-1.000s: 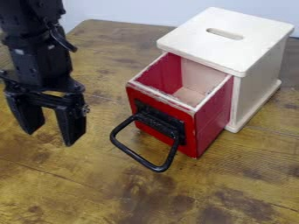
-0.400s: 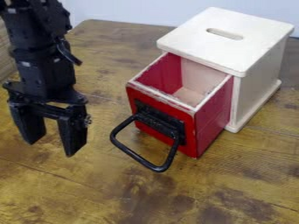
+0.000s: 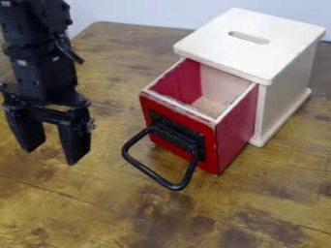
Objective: Open the drawer
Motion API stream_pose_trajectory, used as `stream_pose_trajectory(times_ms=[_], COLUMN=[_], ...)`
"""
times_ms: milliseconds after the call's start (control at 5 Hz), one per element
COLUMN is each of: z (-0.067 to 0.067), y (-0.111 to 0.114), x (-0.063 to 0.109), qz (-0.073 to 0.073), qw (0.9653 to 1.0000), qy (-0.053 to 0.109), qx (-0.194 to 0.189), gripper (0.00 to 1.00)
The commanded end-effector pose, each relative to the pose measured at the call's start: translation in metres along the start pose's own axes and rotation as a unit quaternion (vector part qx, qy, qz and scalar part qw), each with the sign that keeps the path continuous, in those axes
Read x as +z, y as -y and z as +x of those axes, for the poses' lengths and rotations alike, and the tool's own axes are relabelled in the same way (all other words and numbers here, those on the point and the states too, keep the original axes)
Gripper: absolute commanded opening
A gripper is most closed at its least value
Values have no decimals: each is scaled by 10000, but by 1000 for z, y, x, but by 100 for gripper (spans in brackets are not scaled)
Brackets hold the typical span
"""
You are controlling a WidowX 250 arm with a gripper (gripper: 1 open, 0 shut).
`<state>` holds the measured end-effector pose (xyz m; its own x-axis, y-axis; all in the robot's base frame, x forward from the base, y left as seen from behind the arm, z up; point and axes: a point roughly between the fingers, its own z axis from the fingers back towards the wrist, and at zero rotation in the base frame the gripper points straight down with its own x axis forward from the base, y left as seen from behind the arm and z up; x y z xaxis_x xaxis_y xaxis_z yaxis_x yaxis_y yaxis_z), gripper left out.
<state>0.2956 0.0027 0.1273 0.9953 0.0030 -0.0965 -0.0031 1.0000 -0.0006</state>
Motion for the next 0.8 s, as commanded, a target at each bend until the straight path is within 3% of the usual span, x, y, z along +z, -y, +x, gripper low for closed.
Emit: stream_pose_trajectory(times_ms=[0,600], z=[6,9], y=[-9,-2], x=[30,25], qz=[87,147], qw=[9989,9987], qy=[456,473], qx=[104,114], gripper=[100,100])
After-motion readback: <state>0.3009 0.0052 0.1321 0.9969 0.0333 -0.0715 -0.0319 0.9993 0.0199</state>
